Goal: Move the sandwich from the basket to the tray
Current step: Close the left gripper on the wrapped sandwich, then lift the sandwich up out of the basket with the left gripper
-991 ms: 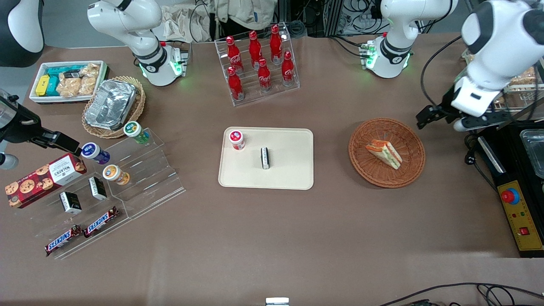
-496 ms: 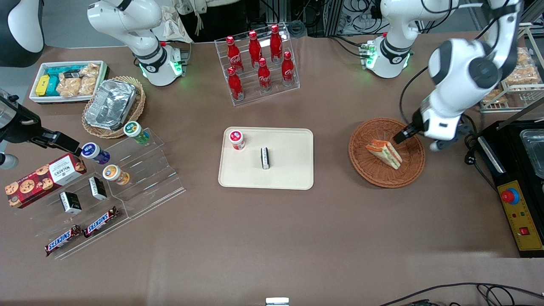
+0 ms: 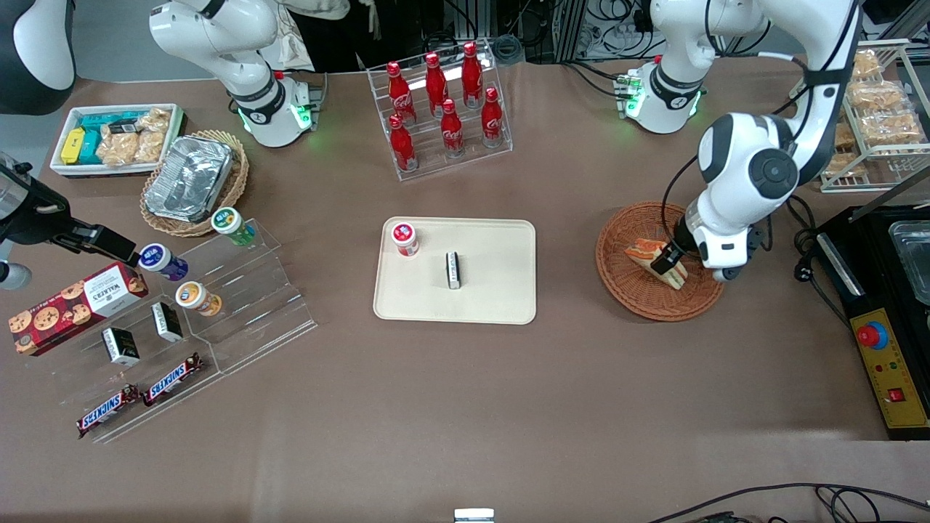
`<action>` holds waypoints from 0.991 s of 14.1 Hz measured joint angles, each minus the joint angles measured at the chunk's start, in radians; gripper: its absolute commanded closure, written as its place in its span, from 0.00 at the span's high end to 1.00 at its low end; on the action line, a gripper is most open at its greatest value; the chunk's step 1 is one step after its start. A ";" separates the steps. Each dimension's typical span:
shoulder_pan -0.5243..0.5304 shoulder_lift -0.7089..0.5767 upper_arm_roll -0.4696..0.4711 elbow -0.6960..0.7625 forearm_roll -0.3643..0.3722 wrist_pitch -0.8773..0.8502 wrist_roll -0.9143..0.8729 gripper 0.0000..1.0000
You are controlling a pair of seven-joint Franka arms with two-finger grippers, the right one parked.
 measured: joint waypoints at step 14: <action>0.002 0.020 0.008 -0.065 0.000 0.073 -0.019 0.03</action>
